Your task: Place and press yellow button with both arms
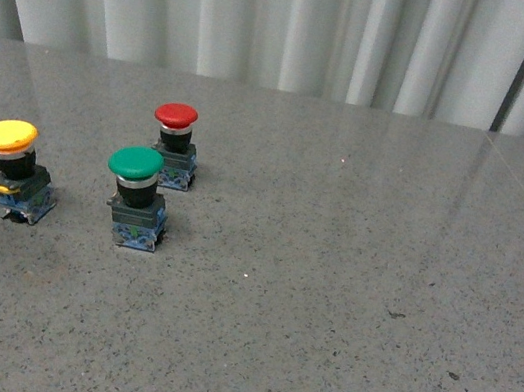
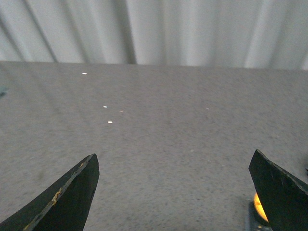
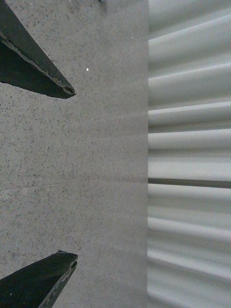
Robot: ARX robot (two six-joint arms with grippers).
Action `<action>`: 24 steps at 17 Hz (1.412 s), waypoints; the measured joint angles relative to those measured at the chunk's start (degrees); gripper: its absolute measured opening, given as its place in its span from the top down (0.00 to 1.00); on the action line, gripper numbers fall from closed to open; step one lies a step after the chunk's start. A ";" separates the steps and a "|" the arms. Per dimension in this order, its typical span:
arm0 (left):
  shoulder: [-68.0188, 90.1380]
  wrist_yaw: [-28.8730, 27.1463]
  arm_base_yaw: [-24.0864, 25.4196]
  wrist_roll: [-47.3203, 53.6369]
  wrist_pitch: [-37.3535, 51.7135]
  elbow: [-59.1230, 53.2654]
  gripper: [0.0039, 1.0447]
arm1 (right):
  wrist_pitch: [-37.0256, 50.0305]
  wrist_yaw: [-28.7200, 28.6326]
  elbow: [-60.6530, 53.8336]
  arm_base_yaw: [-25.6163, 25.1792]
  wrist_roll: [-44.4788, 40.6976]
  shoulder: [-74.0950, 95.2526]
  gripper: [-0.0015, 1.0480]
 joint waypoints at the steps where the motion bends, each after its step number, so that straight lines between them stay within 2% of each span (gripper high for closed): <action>1: 5.20 3.39 -0.04 0.22 -1.03 3.43 0.06 | 0.00 0.02 0.00 0.00 0.00 0.00 0.06; 3: 13.29 9.03 -0.81 0.02 -3.37 9.57 0.06 | 0.00 0.02 0.00 0.00 0.00 0.00 0.06; 8: 23.85 12.26 -4.76 0.42 -5.01 12.63 0.06 | 0.00 0.02 0.00 0.00 0.00 0.00 0.06; 14: 30.64 10.25 -8.72 0.04 -3.02 13.88 0.06 | 0.00 0.02 0.00 0.00 0.00 0.00 0.06; 19: 31.08 7.37 -9.31 0.74 -1.55 11.15 0.06 | 0.00 0.02 0.00 0.00 0.00 0.00 0.06; 22: 31.56 7.76 -8.85 1.07 -0.90 9.97 0.06 | 0.00 0.02 0.00 0.00 0.00 0.00 0.06; 24: 32.09 8.07 -8.76 1.09 -0.44 9.94 0.24 | 0.00 0.02 0.00 0.00 0.00 0.00 0.06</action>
